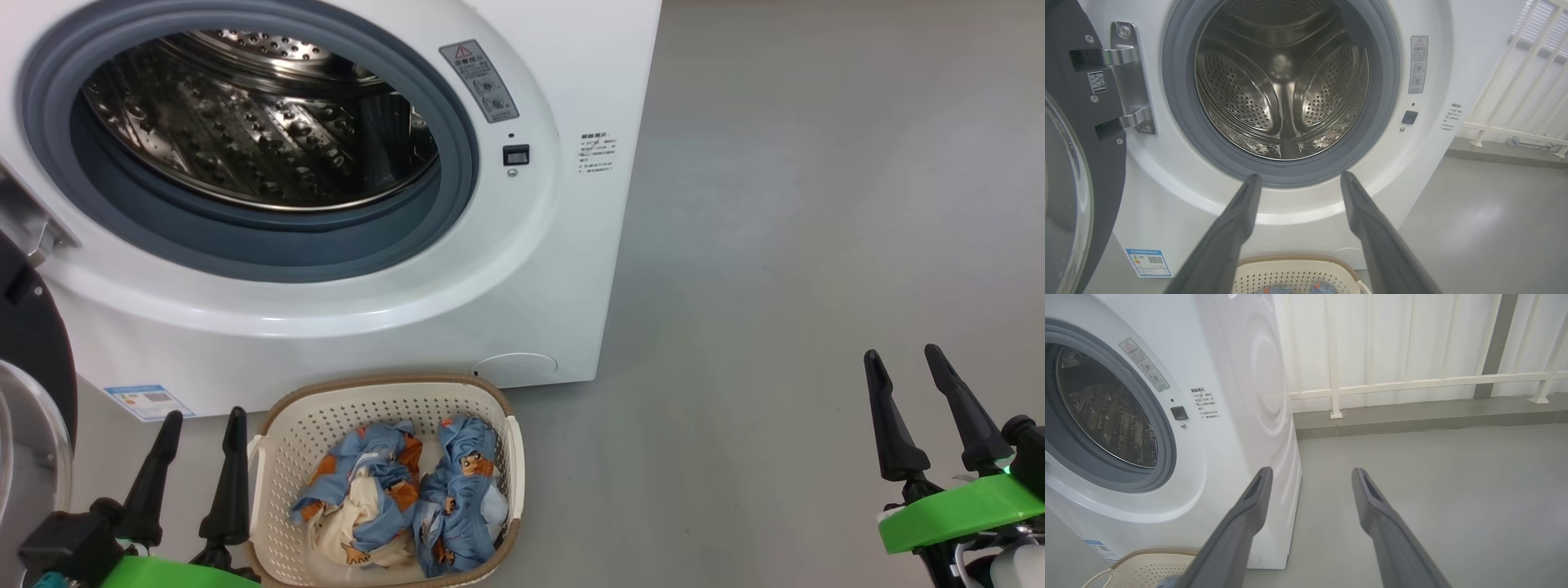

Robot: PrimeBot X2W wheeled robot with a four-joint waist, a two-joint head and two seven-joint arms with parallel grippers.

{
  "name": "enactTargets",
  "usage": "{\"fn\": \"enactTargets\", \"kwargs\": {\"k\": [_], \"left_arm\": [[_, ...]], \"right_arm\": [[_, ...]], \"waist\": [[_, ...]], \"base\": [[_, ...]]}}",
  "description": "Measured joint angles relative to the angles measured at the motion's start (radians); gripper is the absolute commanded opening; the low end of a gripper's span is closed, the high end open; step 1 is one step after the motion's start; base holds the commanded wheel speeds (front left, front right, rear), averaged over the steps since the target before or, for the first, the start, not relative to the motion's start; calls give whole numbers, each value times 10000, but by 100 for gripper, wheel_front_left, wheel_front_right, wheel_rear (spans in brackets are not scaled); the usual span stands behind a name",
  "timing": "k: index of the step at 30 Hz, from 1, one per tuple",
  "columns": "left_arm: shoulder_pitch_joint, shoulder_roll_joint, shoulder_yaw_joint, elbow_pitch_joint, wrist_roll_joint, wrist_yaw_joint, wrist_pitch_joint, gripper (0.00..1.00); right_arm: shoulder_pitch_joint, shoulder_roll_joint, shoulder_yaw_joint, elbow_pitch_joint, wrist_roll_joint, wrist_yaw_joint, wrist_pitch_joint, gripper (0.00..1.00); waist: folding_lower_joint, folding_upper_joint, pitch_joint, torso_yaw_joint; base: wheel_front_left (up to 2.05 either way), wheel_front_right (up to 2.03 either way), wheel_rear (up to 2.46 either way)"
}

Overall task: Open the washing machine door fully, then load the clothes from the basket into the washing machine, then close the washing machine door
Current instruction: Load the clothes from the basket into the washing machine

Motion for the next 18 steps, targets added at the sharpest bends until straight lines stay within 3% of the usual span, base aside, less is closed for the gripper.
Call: {"fn": "enactTargets", "kwargs": {"k": [12,18], "left_arm": [[0,-6,-71,75,8,0,0,100],[-35,-184,-445,936,155,0,0,100]], "right_arm": [[-2,-2,36,2,0,0,0,100],[-193,48,81,-17,0,0,0,100]], "waist": [[0,0,-5,-25],[0,0,228,-71]], "base": [[0,0,0],[0,0,0]]}}
